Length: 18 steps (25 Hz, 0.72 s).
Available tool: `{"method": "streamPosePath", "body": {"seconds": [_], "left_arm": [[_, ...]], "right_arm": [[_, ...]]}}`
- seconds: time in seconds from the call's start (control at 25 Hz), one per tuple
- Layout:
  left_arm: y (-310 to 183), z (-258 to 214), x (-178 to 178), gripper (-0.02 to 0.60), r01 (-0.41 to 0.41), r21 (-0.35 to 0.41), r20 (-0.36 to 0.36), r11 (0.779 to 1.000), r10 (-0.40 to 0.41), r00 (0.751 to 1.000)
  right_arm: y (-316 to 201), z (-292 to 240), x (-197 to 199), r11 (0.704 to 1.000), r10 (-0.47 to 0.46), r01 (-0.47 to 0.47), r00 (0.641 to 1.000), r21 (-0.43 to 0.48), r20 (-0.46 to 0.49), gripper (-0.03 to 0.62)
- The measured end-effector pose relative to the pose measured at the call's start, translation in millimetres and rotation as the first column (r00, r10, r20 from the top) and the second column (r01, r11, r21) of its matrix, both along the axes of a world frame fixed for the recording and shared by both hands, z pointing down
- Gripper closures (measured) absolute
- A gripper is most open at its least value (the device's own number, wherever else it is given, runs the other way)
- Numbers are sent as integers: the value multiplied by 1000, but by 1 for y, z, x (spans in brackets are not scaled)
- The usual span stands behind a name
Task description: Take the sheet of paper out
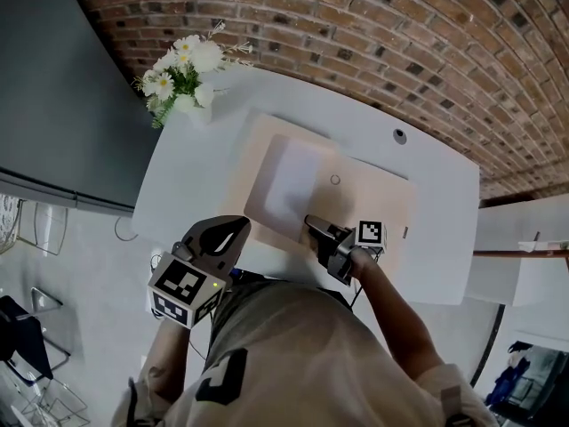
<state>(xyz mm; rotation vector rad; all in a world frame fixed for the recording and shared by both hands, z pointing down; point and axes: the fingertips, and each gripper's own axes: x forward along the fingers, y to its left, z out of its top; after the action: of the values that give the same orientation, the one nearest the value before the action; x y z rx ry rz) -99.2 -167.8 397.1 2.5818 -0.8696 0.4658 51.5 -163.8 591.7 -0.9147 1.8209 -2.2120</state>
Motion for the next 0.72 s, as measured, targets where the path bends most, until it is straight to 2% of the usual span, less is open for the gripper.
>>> {"method": "streamPosePath", "body": {"seconds": [0.28, 0.48, 0.72], "left_arm": [[-4, -4, 17, 568, 38, 4, -8, 999, -38, 999], [-6, 0, 16, 568, 53, -7, 3, 999, -53, 999], [-8, -1, 12, 568, 60, -3, 4, 998, -60, 998]], "right_arm": [[2, 0, -17, 997, -76, 77, 997, -27, 33, 210], [-5, 2, -21, 996, -77, 79, 996, -39, 53, 210], [-10, 1, -23, 997, -75, 76, 995, -11, 66, 210]]}}
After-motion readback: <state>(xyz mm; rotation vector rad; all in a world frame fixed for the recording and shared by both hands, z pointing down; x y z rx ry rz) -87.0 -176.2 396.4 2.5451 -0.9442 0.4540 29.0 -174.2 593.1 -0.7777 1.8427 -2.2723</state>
